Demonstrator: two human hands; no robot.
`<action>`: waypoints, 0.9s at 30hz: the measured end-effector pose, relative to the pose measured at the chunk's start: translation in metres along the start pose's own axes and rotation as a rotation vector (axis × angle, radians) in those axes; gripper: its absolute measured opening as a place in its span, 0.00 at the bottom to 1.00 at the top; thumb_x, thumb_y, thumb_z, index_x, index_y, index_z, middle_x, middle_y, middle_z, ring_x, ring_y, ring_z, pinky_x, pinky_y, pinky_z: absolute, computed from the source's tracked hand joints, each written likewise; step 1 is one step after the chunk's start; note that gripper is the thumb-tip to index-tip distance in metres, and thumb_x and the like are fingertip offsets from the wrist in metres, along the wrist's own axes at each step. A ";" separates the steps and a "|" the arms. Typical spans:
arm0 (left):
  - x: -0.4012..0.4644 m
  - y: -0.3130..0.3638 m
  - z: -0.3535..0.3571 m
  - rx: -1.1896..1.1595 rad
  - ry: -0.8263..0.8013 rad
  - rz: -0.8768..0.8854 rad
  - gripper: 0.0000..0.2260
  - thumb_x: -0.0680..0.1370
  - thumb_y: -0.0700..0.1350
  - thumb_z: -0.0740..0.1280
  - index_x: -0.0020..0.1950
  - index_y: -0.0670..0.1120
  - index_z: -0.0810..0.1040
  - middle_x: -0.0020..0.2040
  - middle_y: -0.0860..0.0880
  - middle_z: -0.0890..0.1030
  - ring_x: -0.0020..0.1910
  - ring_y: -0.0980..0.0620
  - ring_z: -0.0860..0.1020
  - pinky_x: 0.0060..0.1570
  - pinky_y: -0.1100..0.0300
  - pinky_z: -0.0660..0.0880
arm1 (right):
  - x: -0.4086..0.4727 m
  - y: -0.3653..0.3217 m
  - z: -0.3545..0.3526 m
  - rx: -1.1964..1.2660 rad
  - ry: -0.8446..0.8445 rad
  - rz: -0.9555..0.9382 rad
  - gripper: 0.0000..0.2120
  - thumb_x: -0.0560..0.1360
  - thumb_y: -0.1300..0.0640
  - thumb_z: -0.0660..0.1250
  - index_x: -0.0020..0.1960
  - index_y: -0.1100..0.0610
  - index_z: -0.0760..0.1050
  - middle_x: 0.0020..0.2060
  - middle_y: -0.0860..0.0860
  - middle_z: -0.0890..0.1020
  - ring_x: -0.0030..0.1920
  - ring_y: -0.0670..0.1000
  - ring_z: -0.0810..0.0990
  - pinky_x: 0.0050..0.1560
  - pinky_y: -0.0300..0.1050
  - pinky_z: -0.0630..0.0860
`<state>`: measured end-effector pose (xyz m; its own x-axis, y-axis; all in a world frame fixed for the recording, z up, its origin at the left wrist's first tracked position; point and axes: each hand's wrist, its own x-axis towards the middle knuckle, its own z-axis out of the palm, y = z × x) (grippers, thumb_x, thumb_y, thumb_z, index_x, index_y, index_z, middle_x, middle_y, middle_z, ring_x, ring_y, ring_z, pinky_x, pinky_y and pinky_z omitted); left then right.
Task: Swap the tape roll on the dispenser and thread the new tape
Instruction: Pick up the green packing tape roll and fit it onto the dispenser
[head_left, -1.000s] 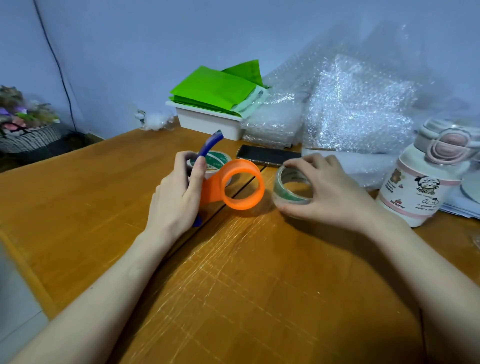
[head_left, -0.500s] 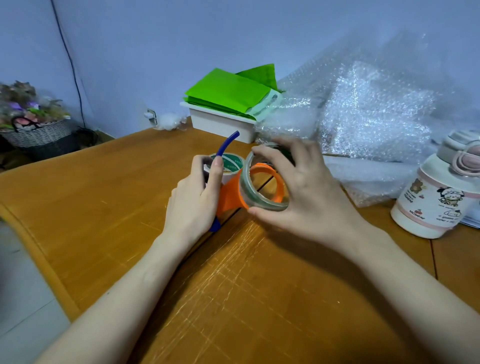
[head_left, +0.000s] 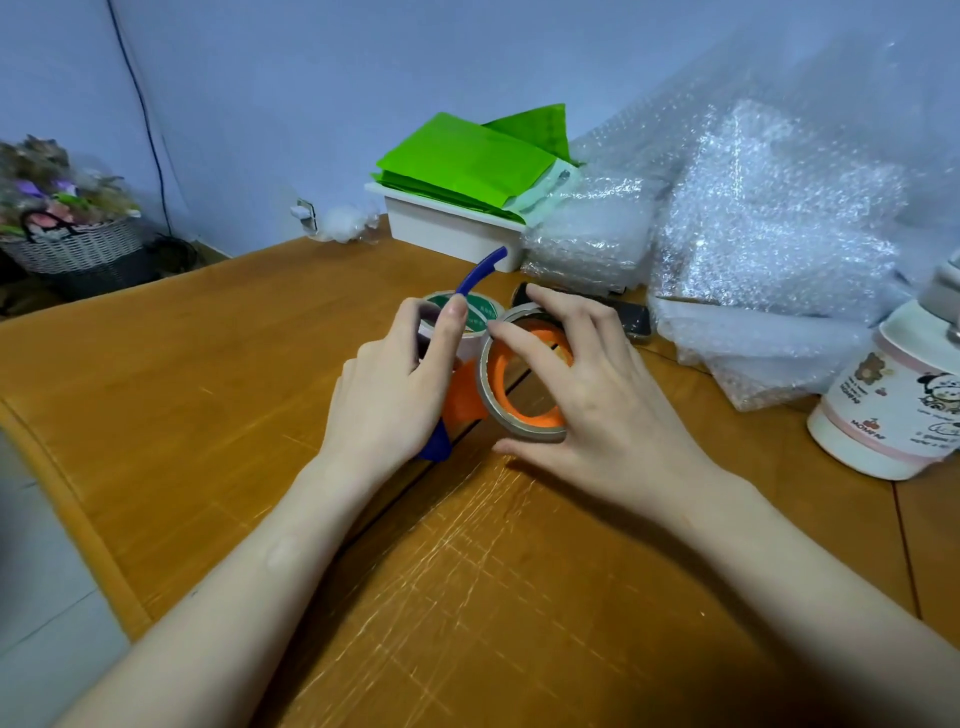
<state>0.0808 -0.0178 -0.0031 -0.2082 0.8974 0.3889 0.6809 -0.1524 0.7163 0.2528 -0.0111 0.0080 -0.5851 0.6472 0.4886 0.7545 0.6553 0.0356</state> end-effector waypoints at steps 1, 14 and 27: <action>0.001 -0.001 -0.001 -0.024 -0.010 -0.020 0.27 0.75 0.67 0.44 0.58 0.52 0.71 0.40 0.54 0.81 0.35 0.56 0.78 0.33 0.60 0.68 | 0.000 0.001 0.002 -0.005 -0.014 -0.005 0.43 0.62 0.41 0.74 0.71 0.49 0.59 0.72 0.56 0.61 0.71 0.56 0.57 0.66 0.54 0.66; 0.001 -0.004 -0.004 -0.053 -0.088 -0.046 0.25 0.76 0.69 0.48 0.55 0.57 0.76 0.40 0.54 0.82 0.38 0.56 0.79 0.36 0.61 0.72 | -0.003 0.011 -0.006 0.112 -0.110 -0.052 0.43 0.66 0.48 0.71 0.73 0.43 0.50 0.74 0.51 0.49 0.73 0.51 0.49 0.62 0.47 0.71; 0.002 -0.004 -0.005 -0.115 -0.147 0.027 0.22 0.72 0.69 0.55 0.47 0.58 0.82 0.42 0.60 0.79 0.43 0.58 0.77 0.36 0.70 0.68 | -0.002 0.009 -0.015 0.159 -0.077 0.006 0.56 0.61 0.42 0.75 0.74 0.42 0.38 0.75 0.47 0.43 0.72 0.53 0.57 0.61 0.50 0.73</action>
<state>0.0738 -0.0177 -0.0026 -0.0807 0.9419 0.3261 0.5980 -0.2160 0.7718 0.2647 -0.0125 0.0209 -0.6063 0.6754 0.4197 0.7051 0.7007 -0.1090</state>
